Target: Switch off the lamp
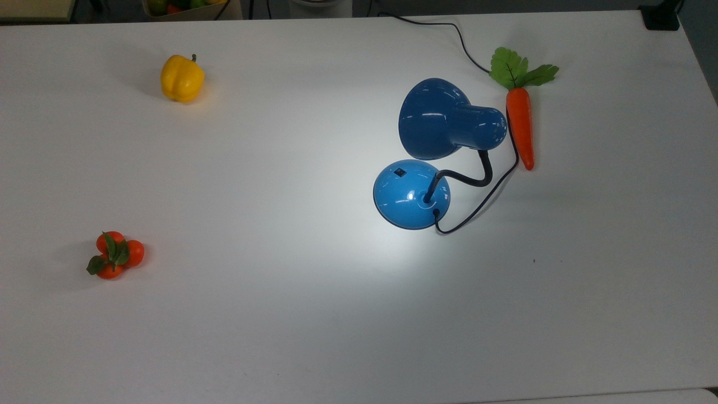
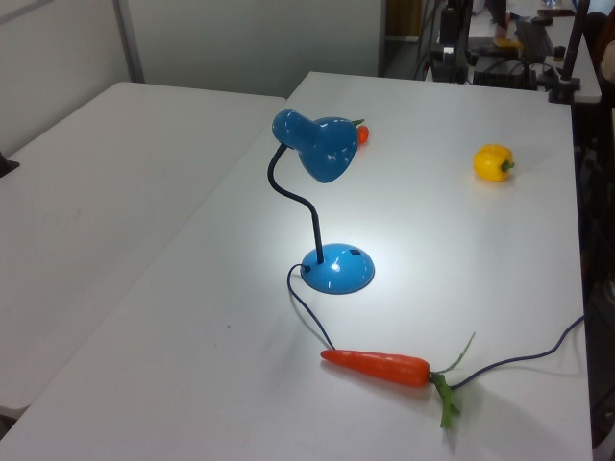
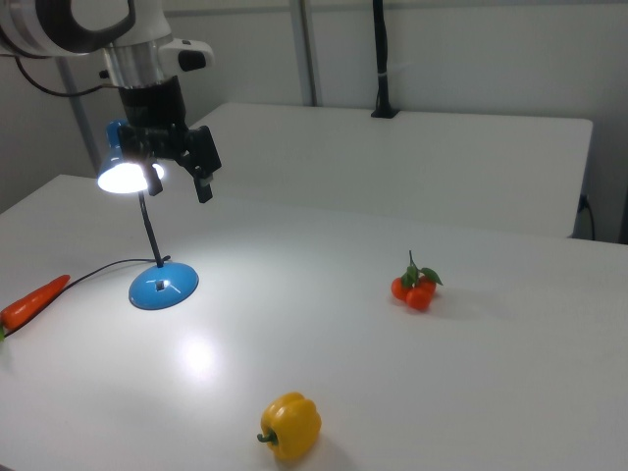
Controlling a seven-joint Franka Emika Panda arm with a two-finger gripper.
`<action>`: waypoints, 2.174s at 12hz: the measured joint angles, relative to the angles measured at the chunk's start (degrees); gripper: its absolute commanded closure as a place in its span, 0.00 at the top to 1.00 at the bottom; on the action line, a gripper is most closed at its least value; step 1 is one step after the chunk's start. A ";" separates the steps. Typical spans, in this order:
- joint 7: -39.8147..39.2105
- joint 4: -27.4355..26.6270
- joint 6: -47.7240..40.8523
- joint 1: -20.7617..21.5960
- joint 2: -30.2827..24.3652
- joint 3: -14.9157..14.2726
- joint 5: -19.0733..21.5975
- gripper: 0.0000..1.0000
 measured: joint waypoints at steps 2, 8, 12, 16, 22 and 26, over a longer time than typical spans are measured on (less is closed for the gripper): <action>0.00 0.00 0.00 0.00 0.03 0.01 0.00 1.00; 0.00 0.00 0.00 -0.12 0.11 -0.17 0.00 0.44; -0.13 0.00 0.00 -0.16 0.12 -0.29 0.00 0.00; -0.60 -0.01 0.00 -0.16 0.14 -0.29 0.00 0.00; -1.16 -0.43 1.15 1.20 1.25 0.30 0.17 0.00; -1.72 -4.79 9.73 6.56 2.75 0.95 0.27 0.00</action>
